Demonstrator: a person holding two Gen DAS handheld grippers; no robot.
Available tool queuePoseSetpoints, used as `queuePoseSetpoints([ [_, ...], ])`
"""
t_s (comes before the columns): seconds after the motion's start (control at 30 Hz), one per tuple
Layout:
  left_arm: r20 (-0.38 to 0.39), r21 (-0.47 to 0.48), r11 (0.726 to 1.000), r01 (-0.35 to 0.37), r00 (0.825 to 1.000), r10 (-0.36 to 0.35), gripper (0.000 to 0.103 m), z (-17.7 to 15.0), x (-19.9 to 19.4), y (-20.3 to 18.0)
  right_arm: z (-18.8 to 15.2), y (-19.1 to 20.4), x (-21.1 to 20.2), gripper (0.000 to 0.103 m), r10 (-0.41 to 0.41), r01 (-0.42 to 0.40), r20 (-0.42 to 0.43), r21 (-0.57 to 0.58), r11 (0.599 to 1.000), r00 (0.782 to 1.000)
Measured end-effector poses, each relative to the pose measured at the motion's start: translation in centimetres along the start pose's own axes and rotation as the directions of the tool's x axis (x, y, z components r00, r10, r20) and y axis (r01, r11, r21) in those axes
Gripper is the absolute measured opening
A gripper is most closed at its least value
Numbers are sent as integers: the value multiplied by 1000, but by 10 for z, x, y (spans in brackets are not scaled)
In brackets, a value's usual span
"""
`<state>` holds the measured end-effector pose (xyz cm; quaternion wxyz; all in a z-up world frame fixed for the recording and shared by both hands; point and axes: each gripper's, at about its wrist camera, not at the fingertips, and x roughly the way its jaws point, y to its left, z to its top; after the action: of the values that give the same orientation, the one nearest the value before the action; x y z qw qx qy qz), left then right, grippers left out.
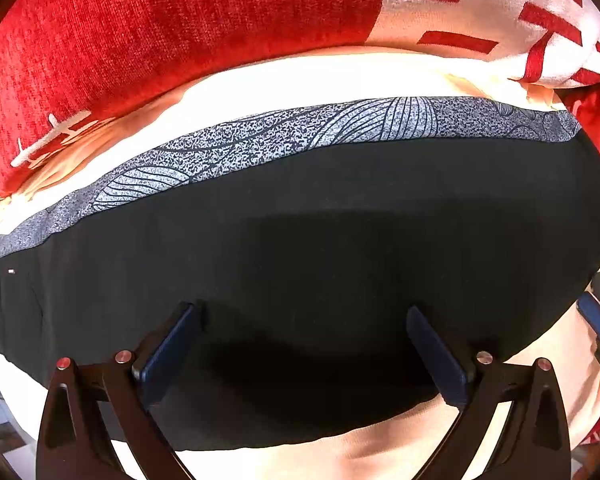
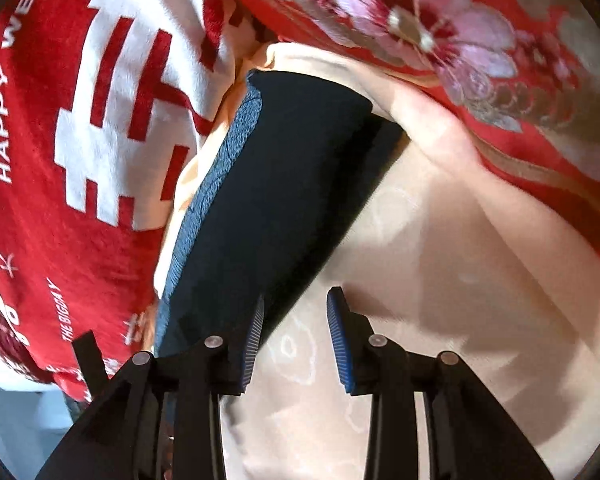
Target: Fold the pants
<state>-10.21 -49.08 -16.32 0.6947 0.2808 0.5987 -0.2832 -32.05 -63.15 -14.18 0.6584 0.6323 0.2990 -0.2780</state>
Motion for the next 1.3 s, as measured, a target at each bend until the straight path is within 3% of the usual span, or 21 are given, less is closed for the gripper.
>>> queuePoseSetpoints([
  [0.43, 0, -1, 1000, -4, 1000, 4, 103, 0, 4, -3, 7, -5, 8, 36, 50, -51, 36, 19, 999, 998],
  [0.53, 4, -2, 1000, -3, 1000, 3, 103, -1, 4, -2, 13, -1, 16, 41, 89, -89, 64, -6, 996, 994],
  [0.7, 26, 6, 1000, -5, 1000, 4, 103, -5, 4, -4, 22, 20, 30, 43, 72, -63, 98, -96, 993, 993],
  [0.8, 32, 23, 1000, 1, 999, -2, 103, -5, 3, -4, 29, 24, 37, 42, 57, -50, 90, -75, 996, 994],
  [0.83, 30, 25, 1000, 9, 1000, -10, 98, -4, 3, -4, 31, 24, 38, 39, 40, -35, 82, -60, 998, 996],
  [0.87, 28, 22, 999, 28, 999, -28, 92, -3, 1, -3, 33, 24, 39, 27, 9, -6, 66, -46, 999, 998],
  [0.9, 30, 16, 999, 45, 999, -45, 79, -1, -4, -2, 35, 24, 38, 24, 9, -7, 55, -34, 999, 998],
  [0.93, 38, 20, 999, 42, 998, -43, 72, 1, -9, -3, 35, 25, 36, 21, 14, -13, 46, -26, 1000, 999],
  [1.0, 87, 51, 998, 21, 996, -25, 72, 5, -22, -8, 36, 32, 28, 17, 49, -47, 42, -42, 998, 998],
  [1.07, 134, 89, 995, 45, 989, -56, 72, 11, -31, -18, 36, 44, 18, 17, 72, -68, 46, -84, 994, 996],
  [1.17, 97, 117, 988, 101, 989, -112, 73, 14, -21, -36, 32, 65, 5, 17, 88, -79, 57, -154, 985, 994],
  [1.23, 64, 117, 989, 93, 993, -101, 73, 11, -5, -46, 29, 77, 1, 17, 73, -58, 67, -203, 978, 995],
  [1.3, 107, 118, 989, 85, 989, -98, 73, 6, 1, -48, 24, 90, 3, 17, 38, -22, 56, -267, 964, 998],
])
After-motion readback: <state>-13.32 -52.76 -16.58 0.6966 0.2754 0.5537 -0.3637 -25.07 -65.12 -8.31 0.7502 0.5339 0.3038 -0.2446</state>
